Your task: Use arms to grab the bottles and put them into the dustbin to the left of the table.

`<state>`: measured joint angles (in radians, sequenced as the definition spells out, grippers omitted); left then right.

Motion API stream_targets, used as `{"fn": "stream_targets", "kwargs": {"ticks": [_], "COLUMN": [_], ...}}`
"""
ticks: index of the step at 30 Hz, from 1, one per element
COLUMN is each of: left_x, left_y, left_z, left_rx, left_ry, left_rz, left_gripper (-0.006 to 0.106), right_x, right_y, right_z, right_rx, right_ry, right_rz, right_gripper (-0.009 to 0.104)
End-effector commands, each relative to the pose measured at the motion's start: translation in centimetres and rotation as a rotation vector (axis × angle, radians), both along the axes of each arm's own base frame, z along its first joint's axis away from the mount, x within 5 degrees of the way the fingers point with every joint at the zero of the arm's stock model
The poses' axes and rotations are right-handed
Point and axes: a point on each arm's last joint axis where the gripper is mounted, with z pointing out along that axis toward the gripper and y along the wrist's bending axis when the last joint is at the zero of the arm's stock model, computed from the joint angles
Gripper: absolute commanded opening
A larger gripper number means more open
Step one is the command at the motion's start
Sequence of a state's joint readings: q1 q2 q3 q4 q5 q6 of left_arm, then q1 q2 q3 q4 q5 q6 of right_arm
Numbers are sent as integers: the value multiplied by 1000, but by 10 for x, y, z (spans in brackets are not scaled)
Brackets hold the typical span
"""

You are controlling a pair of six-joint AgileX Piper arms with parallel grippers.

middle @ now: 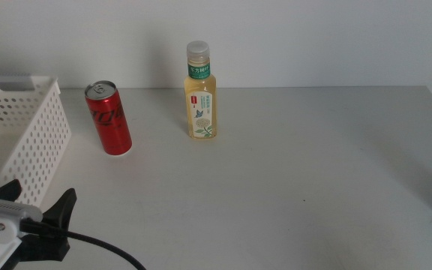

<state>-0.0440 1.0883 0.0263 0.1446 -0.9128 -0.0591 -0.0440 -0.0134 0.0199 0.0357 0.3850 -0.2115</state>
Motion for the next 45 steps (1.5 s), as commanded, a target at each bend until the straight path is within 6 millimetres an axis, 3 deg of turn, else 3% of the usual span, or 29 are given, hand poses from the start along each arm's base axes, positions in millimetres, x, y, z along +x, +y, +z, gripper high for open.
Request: {"fn": "stream_targets", "kwargs": {"ticks": [1, 13, 21, 31, 45], "left_x": [0, 0, 18, 66, 140], "left_y": [-1, -3, -5, -8, -14], "left_z": [6, 9, 24, 34, 26], "left_rx": [-35, -47, 11, 13, -46], "left_ry": [-79, -102, -133, -79, -26], "left_rz": [-8, -31, -44, -47, -75], "left_gripper": [93, 93, 93, 93, 93], "right_x": [0, 0, 0, 0, 0], "right_y": [-1, -1, -1, -1, -1], "right_z": [7, 7, 7, 7, 7], "right_rx": [-20, -20, -20, -20, -20], "right_ry": [-84, -84, -84, -84, -84], "right_rz": [-7, -7, -7, -7, -7], "right_gripper": [68, 68, 68, 68, 68]}}
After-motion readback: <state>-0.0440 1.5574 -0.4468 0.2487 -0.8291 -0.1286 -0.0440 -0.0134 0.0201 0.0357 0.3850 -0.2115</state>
